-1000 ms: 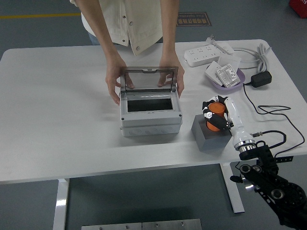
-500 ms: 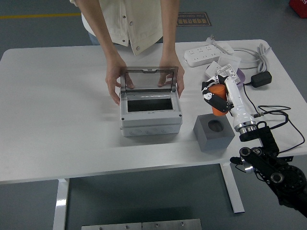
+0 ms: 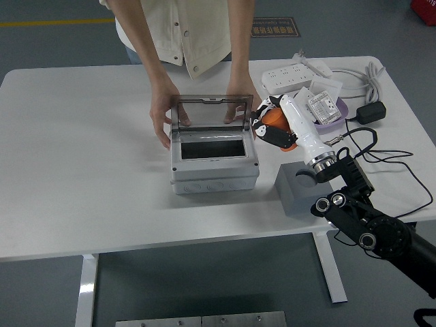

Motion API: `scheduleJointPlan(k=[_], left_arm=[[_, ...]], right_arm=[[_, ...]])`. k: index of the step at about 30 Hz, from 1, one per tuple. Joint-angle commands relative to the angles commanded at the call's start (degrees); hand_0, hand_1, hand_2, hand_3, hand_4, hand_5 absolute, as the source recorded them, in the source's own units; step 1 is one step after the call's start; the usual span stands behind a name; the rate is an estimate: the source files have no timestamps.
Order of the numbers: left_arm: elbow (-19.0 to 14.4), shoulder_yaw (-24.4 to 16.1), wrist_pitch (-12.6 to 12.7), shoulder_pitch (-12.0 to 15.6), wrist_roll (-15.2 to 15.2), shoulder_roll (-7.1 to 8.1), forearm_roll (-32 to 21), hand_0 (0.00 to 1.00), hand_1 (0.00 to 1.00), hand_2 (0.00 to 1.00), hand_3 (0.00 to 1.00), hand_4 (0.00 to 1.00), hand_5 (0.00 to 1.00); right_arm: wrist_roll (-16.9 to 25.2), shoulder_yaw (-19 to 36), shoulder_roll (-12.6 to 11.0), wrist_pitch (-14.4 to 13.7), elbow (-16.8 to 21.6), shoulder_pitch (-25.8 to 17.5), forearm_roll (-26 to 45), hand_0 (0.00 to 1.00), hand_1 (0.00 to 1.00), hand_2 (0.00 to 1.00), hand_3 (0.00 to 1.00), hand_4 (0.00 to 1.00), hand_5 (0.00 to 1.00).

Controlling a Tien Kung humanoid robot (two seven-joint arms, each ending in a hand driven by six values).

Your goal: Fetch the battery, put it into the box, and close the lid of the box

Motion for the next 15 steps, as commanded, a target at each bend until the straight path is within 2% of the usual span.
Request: scheduleJointPlan(k=[9,15], left_arm=[[0.0,-0.1,-0.08,-0.16,0.23,0.32,0.04,0.643,0.747,0.617,0.554,0.703,0.238],[0.0,-0.41,-0.19,-0.15,0.4,0.58,0.43,0.643,0.747,0.617,0.554,0.704,0.238]], right_arm=[[-3.61,-5.07,2.71,2.55,-2.66,6.28,-6.68,0.08,0.221,0.252,0.247,0.002,0.002],[-5.5,-10.85,4.7,4.22,-5.7,12.17,-9.04,0.082,0.22,0.252,0.248,0.002,0.002]])
